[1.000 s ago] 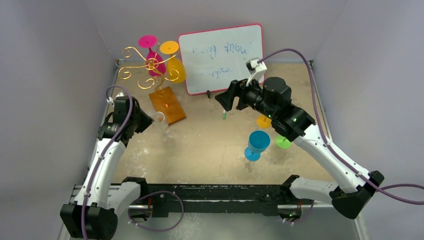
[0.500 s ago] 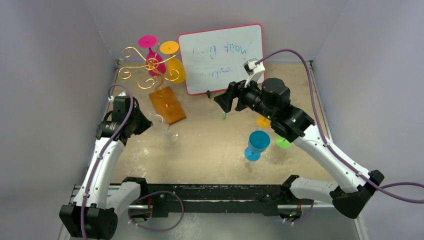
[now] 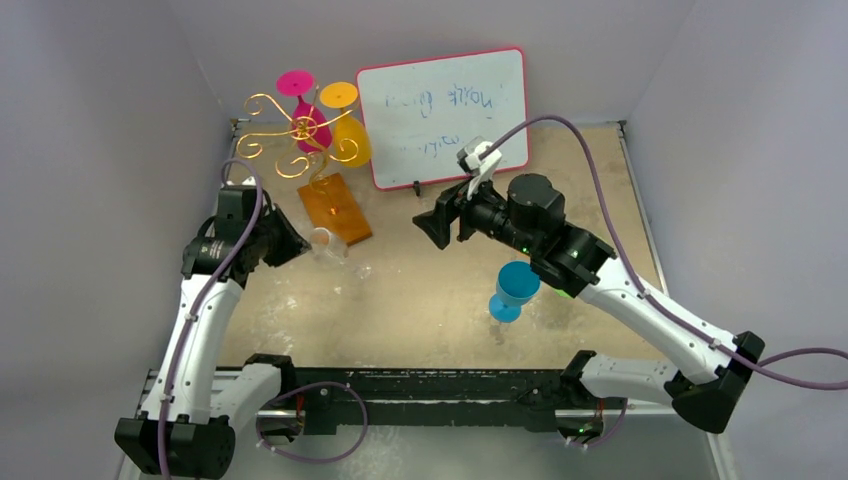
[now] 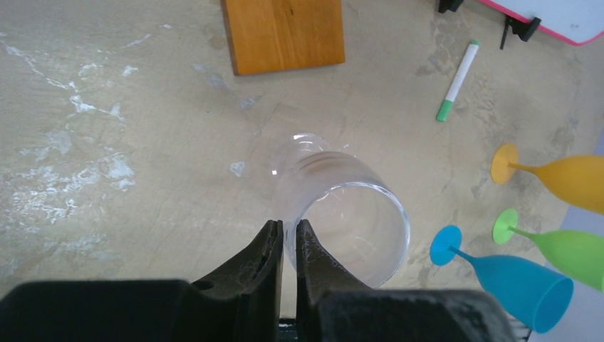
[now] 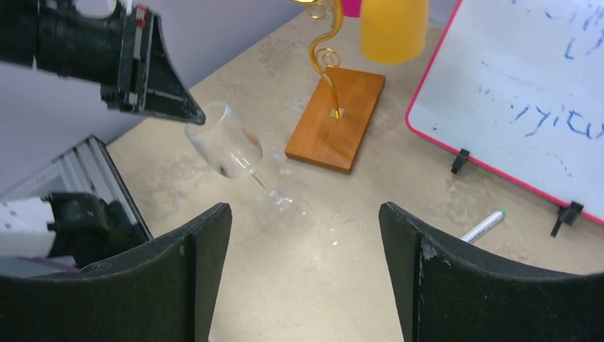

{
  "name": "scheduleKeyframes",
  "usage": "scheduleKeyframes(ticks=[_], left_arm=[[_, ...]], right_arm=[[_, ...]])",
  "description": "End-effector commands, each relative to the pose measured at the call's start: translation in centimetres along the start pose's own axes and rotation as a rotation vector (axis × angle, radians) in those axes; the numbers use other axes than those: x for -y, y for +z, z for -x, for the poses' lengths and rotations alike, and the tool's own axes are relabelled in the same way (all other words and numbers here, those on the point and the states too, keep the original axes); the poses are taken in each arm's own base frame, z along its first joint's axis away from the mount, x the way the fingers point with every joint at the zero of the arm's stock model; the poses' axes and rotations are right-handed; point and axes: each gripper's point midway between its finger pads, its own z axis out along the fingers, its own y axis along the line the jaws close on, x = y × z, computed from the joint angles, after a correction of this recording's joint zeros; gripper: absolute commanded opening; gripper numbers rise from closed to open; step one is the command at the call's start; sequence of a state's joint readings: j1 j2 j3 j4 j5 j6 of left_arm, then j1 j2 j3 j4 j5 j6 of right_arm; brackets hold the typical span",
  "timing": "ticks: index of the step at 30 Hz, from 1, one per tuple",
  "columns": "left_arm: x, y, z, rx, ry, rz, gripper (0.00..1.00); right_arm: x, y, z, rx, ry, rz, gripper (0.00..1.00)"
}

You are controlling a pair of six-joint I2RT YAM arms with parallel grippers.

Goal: Place the wine glass upside down on the wine glass rack

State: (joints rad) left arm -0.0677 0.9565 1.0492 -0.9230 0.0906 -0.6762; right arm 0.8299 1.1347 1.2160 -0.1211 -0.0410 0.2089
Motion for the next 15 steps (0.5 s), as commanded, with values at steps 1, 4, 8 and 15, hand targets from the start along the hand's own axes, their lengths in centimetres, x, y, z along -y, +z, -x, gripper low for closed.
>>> scheduleKeyframes(ticks=[1, 4, 8, 15], left_arm=[[3.5, -2.0, 1.0, 0.007, 0.059, -0.157, 0.00], [4.5, -2.8, 1.0, -0.007, 0.078, -0.211, 0.00], [5.6, -3.5, 1.0, -0.024, 0.109, -0.259, 0.00], [8.6, -5.3, 0.2, -0.077, 0.143, -0.433, 0.00]], right_arm=[[-2.1, -0.2, 2.0, 0.129, -0.257, 0.121, 0.77], [-2.6, -0.1, 1.3, 0.178, -0.435, 0.152, 0.75], [-2.9, 0.2, 0.4, 0.200, -0.624, 0.193, 0.76], [-3.3, 0.2, -5.1, 0.145, -1.004, 0.321, 0.79]])
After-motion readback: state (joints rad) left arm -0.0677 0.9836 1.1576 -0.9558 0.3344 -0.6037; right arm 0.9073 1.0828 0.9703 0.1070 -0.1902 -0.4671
